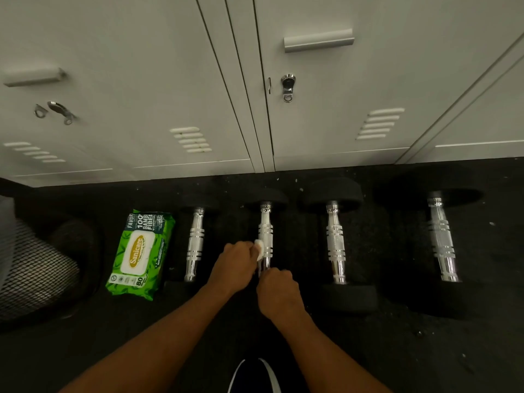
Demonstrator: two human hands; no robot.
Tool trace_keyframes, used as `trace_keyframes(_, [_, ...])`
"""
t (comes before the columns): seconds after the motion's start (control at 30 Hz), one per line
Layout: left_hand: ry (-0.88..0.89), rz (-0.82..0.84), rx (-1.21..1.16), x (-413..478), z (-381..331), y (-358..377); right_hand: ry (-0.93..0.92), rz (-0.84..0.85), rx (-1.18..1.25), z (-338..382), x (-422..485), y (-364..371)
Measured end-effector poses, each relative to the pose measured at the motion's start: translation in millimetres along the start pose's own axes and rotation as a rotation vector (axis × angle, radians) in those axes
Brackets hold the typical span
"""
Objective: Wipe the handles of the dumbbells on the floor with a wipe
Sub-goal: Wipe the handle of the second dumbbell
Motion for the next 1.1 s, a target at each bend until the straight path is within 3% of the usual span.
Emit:
trace_keyframes(0.2, [-0.044,-0.180,0.079,12,-21,-15,0.031,0.018,0.048,-3,2,2])
trace_keyframes(0.37, [0.007,-0.315,0.000,14,-37,-19,0.019,0.036,0.020,-4,6,5])
trace_keyframes(0.53, [0.368,-0.483,0.524,6,-27,-20,0.009,0.042,-0.026,-5,7,8])
trace_keyframes(0.73, [0.969,-0.141,0.798,12,-32,-14,-0.021,0.008,-0.056,-4,4,5])
trace_keyframes(0.83, [1.022,-0.053,0.875,18,-32,-16,-0.018,0.006,-0.047,-4,4,5])
trace_keyframes(0.97, [1.038,-0.056,1.007,31,-41,-22,-0.046,0.000,-0.061,-1,1,2])
trace_keyframes(1.1, [0.991,0.029,1.233,45,-51,-15,-0.066,-0.020,-0.072,-1,-2,-1])
Point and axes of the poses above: each hand's wrist, its own x-axis towards the middle knuckle, its own y-axis out of the palm, z = x × y, the point moved 4 cm from there along x, towards the middle knuckle
